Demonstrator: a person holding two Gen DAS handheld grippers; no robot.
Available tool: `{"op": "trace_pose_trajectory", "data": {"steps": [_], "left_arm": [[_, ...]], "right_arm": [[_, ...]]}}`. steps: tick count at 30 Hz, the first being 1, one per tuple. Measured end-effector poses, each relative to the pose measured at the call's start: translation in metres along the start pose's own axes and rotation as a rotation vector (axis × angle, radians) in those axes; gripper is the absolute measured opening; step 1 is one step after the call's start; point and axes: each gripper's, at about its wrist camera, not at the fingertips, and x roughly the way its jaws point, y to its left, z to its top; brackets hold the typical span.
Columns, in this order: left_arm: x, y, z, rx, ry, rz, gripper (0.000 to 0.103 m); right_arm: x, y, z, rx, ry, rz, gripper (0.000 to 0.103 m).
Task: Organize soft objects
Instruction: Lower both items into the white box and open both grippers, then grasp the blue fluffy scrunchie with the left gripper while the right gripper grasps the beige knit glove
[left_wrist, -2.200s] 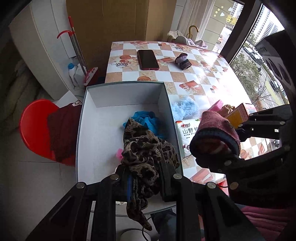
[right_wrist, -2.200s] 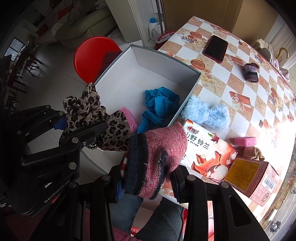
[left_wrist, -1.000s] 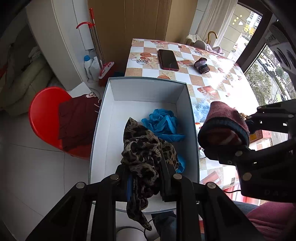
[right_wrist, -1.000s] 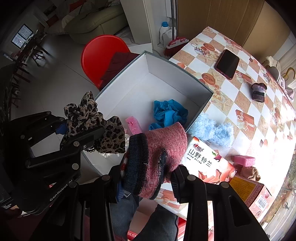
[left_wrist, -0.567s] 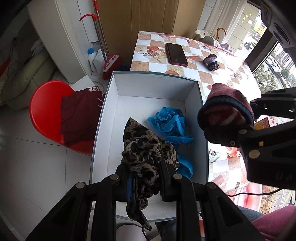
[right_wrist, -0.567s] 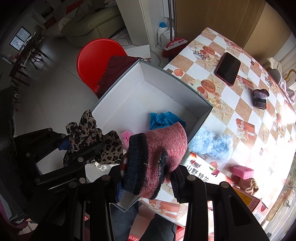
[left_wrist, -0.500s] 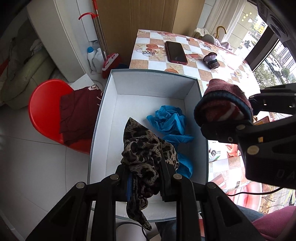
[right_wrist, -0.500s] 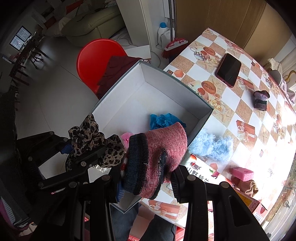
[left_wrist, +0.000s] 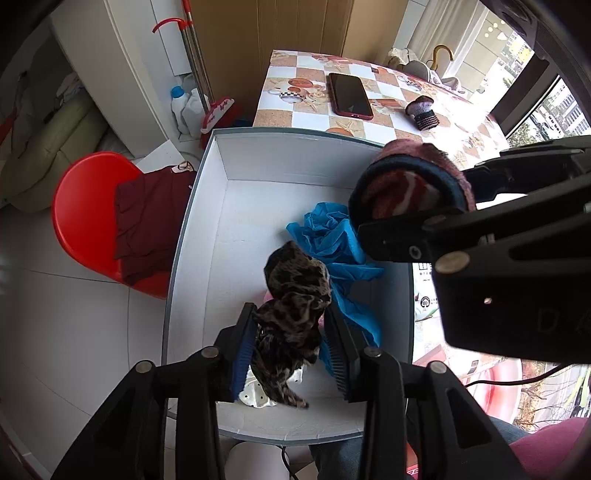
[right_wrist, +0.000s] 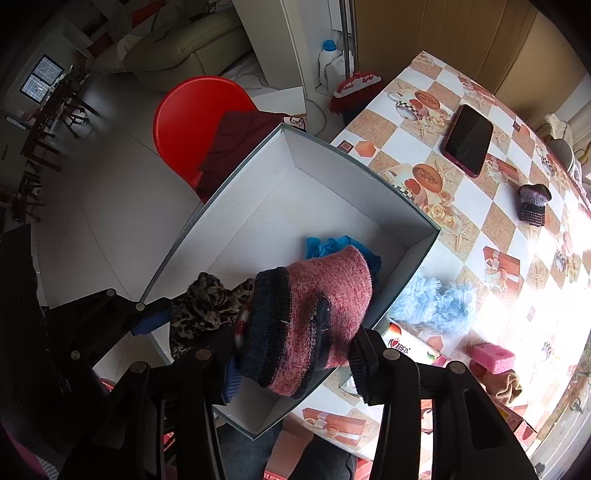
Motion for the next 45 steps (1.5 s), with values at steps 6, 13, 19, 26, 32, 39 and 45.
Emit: {"op": "trace_pose_trajectory", "data": {"steps": [6,13,19,26,32,39,45], "left_arm": [[-0.006,-0.003,0.002,0.005,-0.024,0.017,0.081],[-0.006,0.002,0.007,-0.06,-0.021,0.027,0.103],[-0.01,0.0,0.019,-0.066,0.013,-0.036,0.103],[-0.025,-0.055,0.052,0.095,-0.009,-0.055,0.103],[-0.009,-0.122,0.084,0.294,0.01,-0.043,0.103],[0.061,-0.2,0.115,0.62,0.117,0.045,0.103],[0.133,-0.232,0.129,0.807,0.288,0.122,0.103]], "right_arm": [[-0.003,-0.009,0.002,0.027,-0.017,0.009,0.079],[-0.008,-0.024,0.001,0.087,-0.021,0.03,0.103],[-0.024,-0.046,-0.005,0.146,-0.016,0.025,0.103],[-0.069,-0.129,-0.034,0.322,-0.007,0.001,0.103],[-0.1,-0.231,-0.073,0.521,-0.022,-0.047,0.103],[-0.045,-0.327,-0.126,0.748,0.127,0.029,0.103],[0.019,-0.36,-0.147,0.84,0.243,0.205,0.103]]}}
